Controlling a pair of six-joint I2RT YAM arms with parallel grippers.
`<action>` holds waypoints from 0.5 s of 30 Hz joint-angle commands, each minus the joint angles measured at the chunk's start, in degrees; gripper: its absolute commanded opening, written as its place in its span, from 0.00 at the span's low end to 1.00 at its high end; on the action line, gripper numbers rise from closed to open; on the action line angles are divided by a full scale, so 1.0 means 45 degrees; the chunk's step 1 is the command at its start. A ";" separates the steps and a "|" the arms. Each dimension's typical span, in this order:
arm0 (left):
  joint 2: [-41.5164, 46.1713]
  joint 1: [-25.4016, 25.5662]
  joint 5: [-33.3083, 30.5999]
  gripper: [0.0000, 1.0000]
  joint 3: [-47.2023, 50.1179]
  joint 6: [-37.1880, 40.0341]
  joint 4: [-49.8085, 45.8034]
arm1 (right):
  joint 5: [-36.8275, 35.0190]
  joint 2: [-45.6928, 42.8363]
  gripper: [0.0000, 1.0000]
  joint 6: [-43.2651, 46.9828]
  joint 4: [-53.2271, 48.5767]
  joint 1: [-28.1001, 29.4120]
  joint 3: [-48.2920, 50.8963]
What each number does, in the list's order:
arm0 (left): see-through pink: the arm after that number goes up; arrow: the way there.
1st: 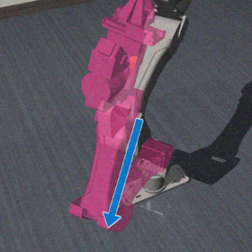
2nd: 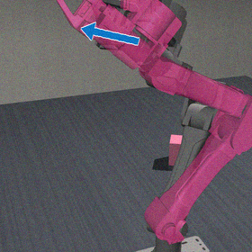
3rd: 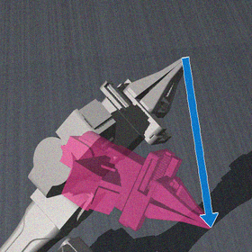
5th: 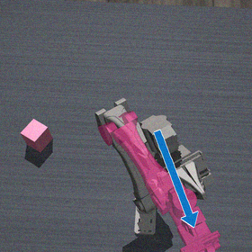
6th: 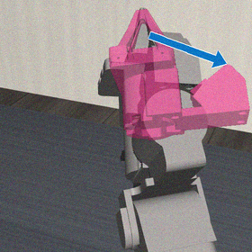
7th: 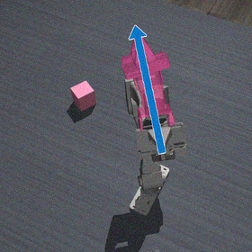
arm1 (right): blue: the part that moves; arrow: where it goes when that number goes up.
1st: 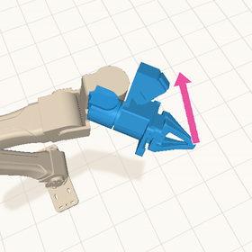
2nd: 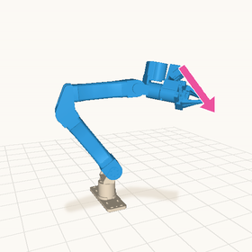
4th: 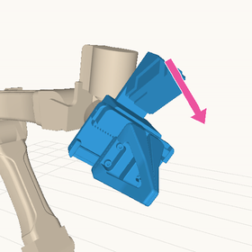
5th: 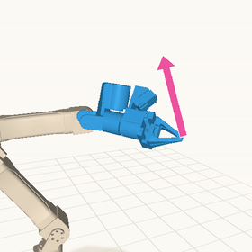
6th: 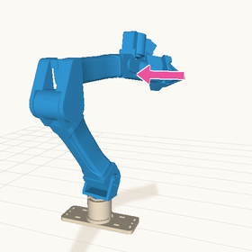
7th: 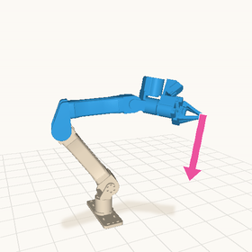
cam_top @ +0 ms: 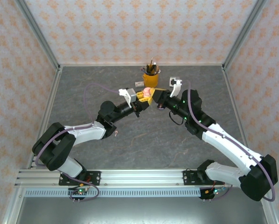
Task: Insert the wireless bluetooth earbuds into the charging case
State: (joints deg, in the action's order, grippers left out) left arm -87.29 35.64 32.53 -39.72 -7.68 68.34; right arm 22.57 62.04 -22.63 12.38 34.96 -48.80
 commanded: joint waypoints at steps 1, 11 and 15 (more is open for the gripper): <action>0.0062 0.0098 -0.0618 0.00 -0.0430 -0.0038 0.0928 | 0.0934 -0.0189 0.12 0.0186 -0.0480 0.0083 0.0473; 0.0005 0.0088 -0.0707 0.00 -0.0419 -0.0069 0.0967 | 0.1482 0.0209 0.12 0.0156 -0.0723 0.0083 0.0319; 0.0012 0.0088 -0.0763 0.00 -0.0393 -0.0055 0.0967 | 0.1834 0.0395 0.12 0.0208 -0.0791 0.0085 0.0164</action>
State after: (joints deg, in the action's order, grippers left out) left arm -87.55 35.90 31.92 -39.72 -7.68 67.85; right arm 24.08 62.43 -22.59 12.97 34.33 -48.16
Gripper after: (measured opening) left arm 0.224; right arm 0.123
